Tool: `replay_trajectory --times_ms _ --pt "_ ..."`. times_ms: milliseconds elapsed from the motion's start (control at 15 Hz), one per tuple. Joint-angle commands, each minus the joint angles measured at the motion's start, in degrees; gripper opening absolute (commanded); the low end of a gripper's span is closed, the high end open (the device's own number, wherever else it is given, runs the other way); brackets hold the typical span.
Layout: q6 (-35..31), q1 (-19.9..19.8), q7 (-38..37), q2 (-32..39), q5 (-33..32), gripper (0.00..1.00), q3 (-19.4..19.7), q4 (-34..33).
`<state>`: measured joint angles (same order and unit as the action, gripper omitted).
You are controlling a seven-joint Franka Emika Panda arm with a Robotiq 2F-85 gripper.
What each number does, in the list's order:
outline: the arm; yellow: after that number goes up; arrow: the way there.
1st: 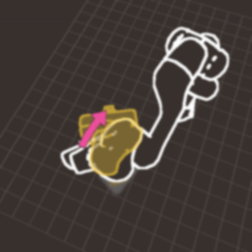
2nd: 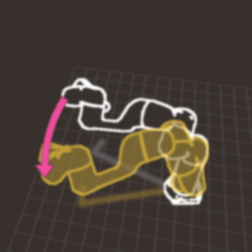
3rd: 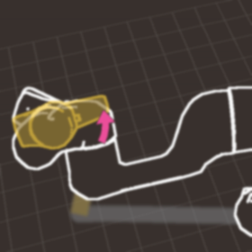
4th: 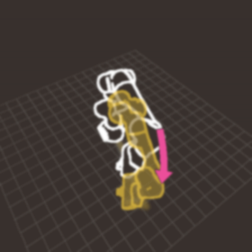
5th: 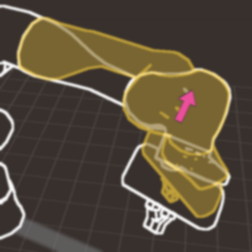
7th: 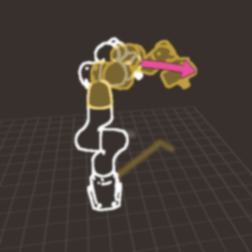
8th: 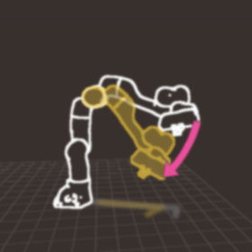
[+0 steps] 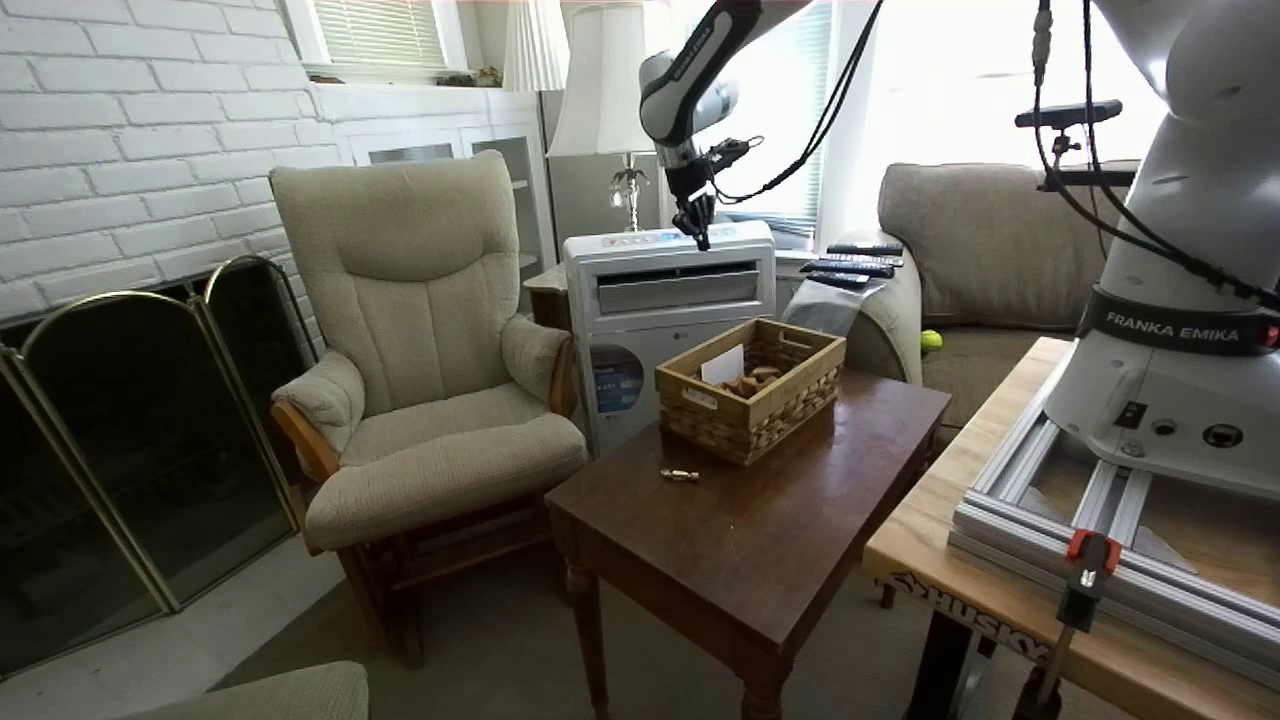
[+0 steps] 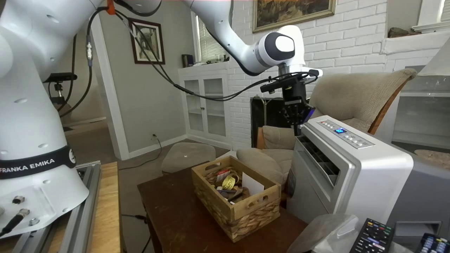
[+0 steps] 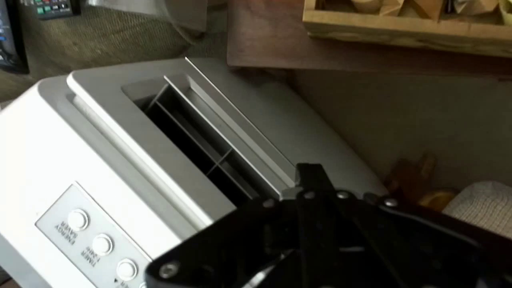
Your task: Turn the basket to the left, then turn on the air cooler, and finally put one remote in the basket
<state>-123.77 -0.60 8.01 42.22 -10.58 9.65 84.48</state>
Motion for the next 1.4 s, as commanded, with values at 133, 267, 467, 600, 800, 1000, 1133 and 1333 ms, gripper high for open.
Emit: replay_trajectory --times_ms 133,267,467,600,800,1000,1133,1333 --pt "1.3 -1.8 -1.0 -2.1 -3.6 0.40 -0.1 5.1" --pt "0.4 -2.2 -2.9 -1.8 -4.4 0.54 0.9 5.8" --pt "-0.5 -2.8 -5.3 -1.0 -5.5 0.74 2.3 6.2" --pt "-1.9 -3.6 -7.0 -0.5 -5.6 0.88 3.1 6.3" --pt "-2.7 -4.9 -9.1 -0.4 -4.8 1.00 3.9 6.3" --pt "-1.5 -6.2 -11.9 0.2 -4.1 1.00 4.8 5.7" --pt "-1.2 -7.0 -13.9 0.5 -3.6 1.00 5.3 5.8" --pt "-0.8 -8.1 -17.1 1.3 -2.8 1.00 5.9 5.9"
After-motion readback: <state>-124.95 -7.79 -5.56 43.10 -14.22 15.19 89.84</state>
